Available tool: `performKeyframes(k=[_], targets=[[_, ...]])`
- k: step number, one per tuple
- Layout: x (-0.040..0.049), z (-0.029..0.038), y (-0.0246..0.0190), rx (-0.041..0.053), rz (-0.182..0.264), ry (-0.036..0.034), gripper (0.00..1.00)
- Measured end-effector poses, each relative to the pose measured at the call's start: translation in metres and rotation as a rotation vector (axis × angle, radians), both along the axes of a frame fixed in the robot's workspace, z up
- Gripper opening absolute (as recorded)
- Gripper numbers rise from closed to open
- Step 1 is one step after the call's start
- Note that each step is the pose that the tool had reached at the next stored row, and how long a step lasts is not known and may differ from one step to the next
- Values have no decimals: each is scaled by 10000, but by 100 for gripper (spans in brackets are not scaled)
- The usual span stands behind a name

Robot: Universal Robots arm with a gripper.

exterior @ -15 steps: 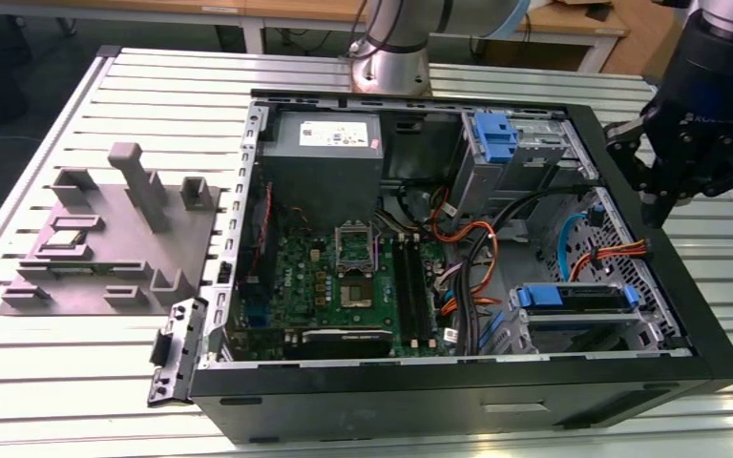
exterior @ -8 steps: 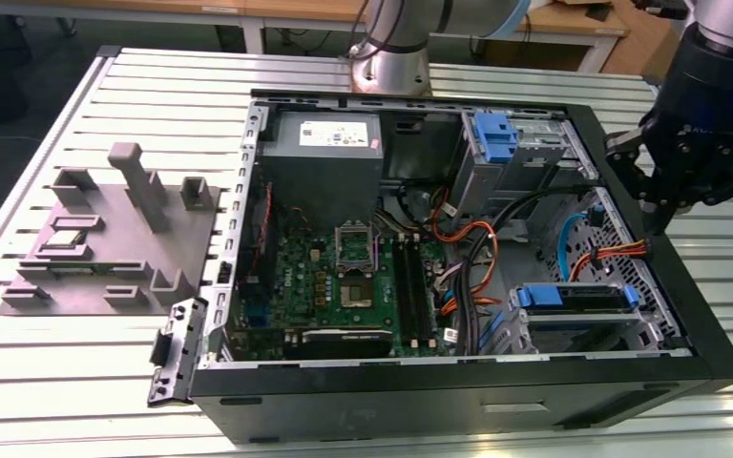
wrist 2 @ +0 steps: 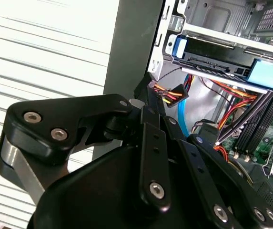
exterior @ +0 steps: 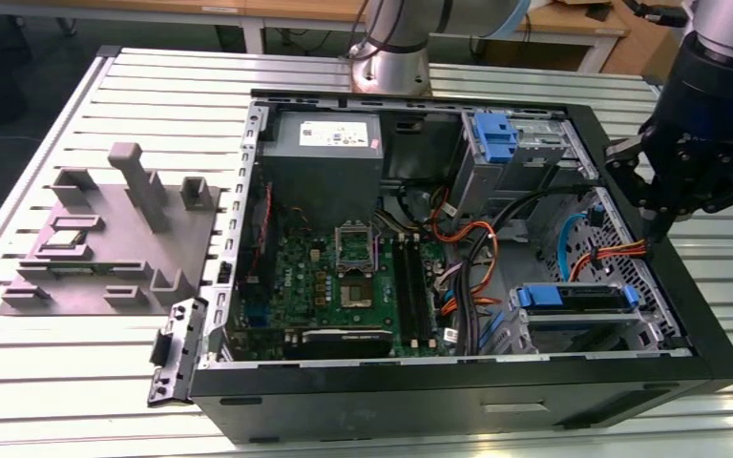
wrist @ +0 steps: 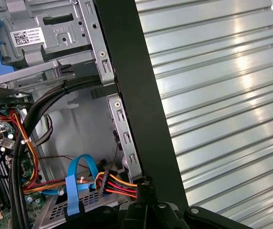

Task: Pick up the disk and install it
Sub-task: 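Insert the first disk wire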

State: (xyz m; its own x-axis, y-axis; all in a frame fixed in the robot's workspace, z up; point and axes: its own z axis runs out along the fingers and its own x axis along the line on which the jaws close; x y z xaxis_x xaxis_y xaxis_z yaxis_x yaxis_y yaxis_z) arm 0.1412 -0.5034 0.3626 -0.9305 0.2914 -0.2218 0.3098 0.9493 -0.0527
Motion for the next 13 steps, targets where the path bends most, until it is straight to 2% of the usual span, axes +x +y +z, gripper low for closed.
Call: performKeyframes(k=[4,13], targets=[[-1,0,-1,-55,-2,-2,10],[-1,0,-1,-70,-2,-1,10]])
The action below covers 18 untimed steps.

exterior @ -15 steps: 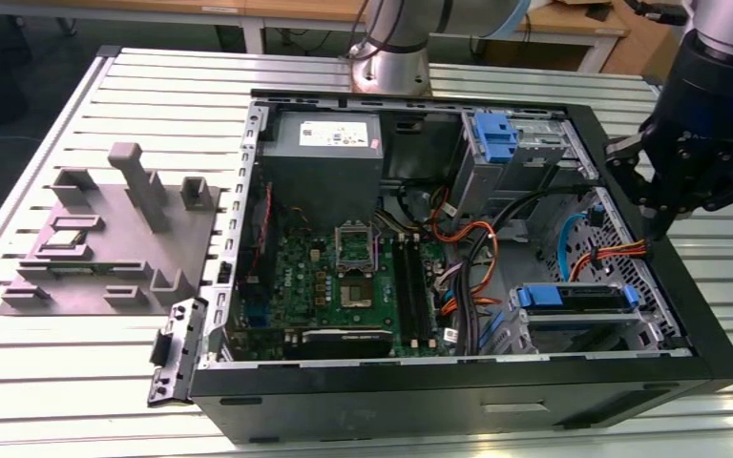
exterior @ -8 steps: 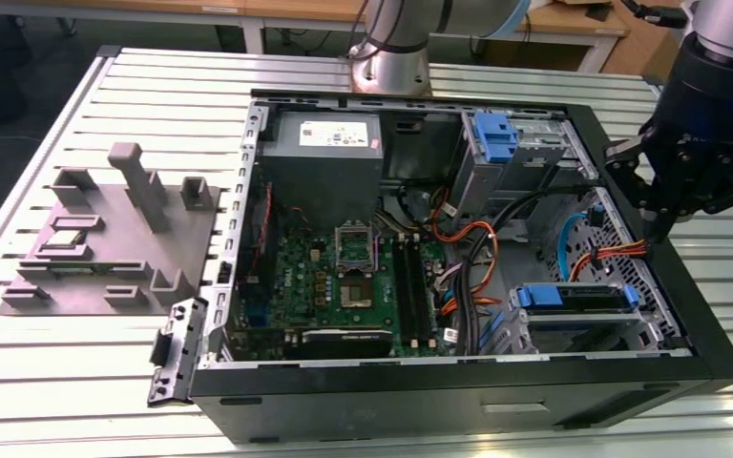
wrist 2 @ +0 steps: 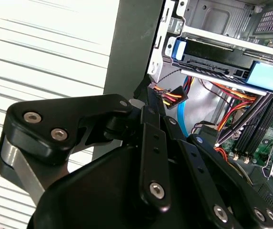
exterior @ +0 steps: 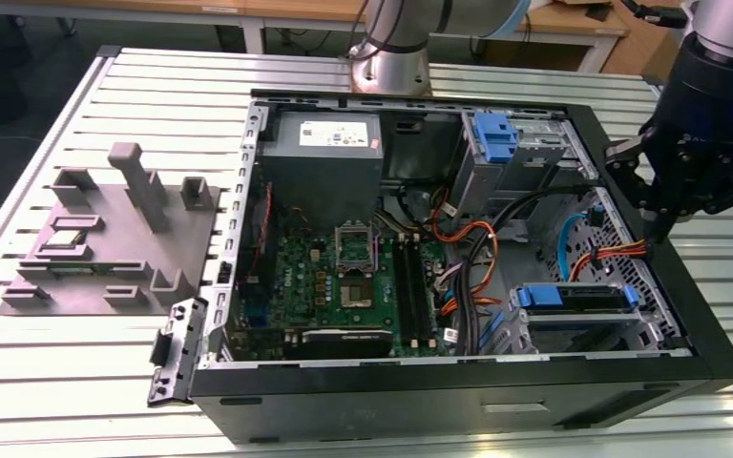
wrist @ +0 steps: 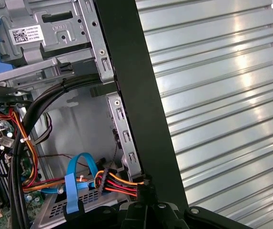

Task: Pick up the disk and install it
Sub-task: 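Insert the first disk wire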

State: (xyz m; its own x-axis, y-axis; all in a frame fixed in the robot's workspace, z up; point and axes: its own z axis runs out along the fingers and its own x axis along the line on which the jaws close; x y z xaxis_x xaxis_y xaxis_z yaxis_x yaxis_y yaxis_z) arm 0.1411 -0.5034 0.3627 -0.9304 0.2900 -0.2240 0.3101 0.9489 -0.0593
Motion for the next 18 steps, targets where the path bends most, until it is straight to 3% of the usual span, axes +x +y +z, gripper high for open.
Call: performKeyframes(k=[2,3,15,18], targets=[[0,0,0,-3,0,0,11],[0,0,0,-5,0,0,17],[0,-1,1,-34,0,-3,17],[-2,-5,0,-86,-2,-84,18]])
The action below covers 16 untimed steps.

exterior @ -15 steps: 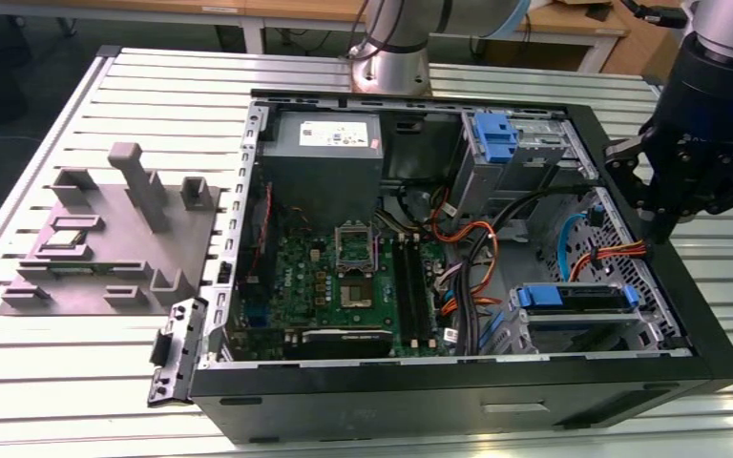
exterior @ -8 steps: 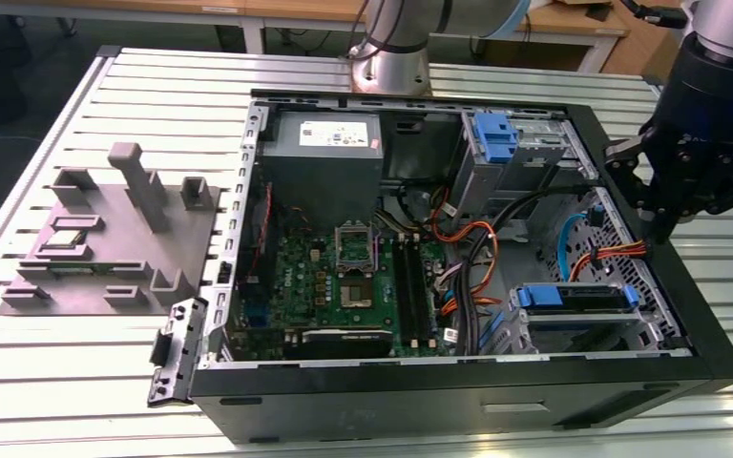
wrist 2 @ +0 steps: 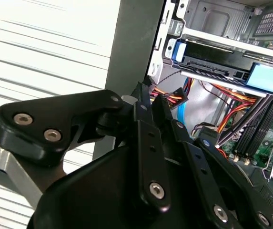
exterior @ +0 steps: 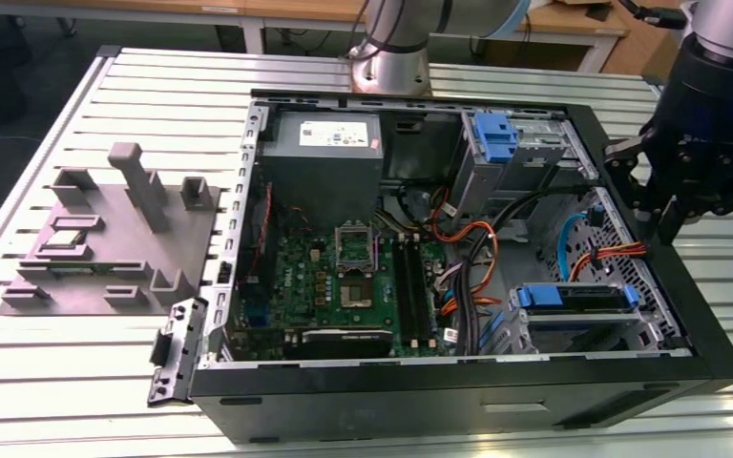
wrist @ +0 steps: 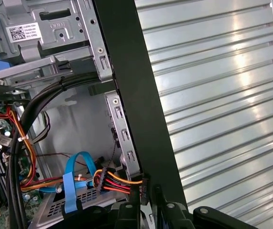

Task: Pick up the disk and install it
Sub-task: 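Insert the first disk wire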

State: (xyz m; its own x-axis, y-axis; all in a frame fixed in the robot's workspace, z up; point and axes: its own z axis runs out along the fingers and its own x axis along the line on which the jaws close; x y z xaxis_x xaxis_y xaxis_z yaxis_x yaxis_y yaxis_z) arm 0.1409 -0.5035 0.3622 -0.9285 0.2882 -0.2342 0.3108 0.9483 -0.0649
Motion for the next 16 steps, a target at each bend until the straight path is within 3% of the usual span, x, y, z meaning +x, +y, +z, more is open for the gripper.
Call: performKeyframes(k=[1,3,6,9,11,16], targets=[[-2,-4,0,-18,-5,-80,25],[-5,-12,0,-75,-81,-245,25],[-38,-33,1,-86,-180,-405,25],[-134,-53,0,-83,-196,-475,25],[-135,-65,0,-90,-378,-504,25],[-117,-77,3,-101,-871,-503,25]])
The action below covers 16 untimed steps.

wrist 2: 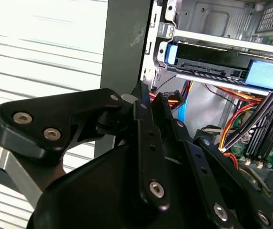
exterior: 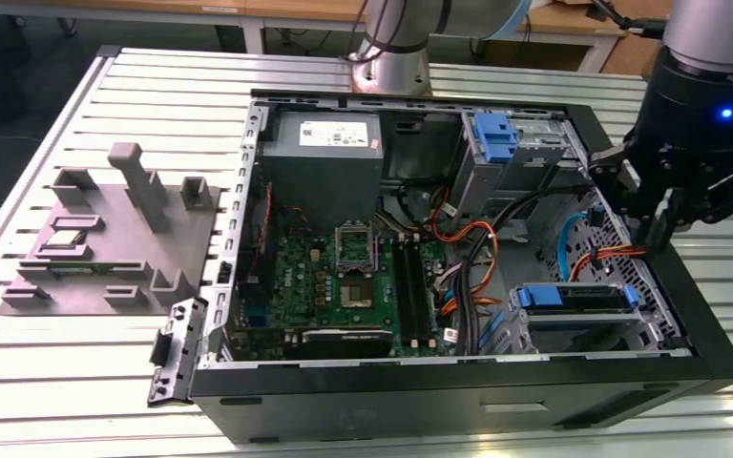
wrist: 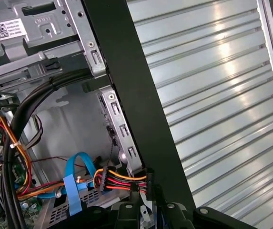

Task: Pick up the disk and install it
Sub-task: 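Insert the first disk wire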

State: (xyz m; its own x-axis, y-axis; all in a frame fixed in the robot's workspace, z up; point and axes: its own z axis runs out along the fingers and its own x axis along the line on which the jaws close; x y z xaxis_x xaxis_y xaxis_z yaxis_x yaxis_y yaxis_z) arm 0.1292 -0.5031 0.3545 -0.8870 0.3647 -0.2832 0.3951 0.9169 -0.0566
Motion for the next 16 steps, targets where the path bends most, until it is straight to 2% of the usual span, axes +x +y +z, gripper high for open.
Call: performKeyframes(k=[5,11,16], targets=[[43,-14,43,0,-84,0,25],[46,-43,45,-1,-82,-16,25],[50,-72,45,-13,-83,-78,25]])
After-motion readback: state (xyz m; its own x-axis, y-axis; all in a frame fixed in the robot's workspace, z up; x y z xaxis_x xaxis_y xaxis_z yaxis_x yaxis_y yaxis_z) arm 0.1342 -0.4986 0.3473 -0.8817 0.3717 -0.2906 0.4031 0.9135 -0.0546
